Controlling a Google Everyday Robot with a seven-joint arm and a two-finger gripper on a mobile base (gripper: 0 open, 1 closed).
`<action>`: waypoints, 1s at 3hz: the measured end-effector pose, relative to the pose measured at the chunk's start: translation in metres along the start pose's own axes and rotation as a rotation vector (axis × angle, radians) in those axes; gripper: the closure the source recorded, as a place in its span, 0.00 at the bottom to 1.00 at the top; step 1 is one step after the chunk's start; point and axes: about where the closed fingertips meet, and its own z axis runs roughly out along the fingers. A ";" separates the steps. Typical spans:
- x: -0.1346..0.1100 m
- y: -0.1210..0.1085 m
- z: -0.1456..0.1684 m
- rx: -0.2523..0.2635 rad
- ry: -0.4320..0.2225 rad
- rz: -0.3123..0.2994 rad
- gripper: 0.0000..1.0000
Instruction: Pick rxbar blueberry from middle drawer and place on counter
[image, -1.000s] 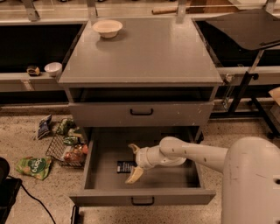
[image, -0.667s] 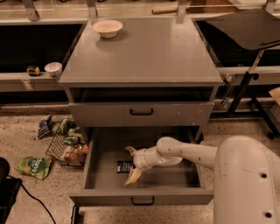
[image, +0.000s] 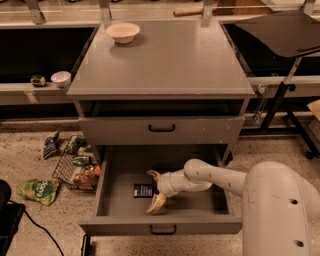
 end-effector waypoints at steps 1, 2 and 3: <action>0.007 0.000 -0.001 0.003 0.002 0.005 0.18; 0.010 -0.001 -0.002 0.008 0.003 0.007 0.42; 0.015 -0.002 -0.005 0.019 -0.007 0.009 0.65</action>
Offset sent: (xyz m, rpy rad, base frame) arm 0.0057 -0.0218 -0.0107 -0.0065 -0.0073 -0.0337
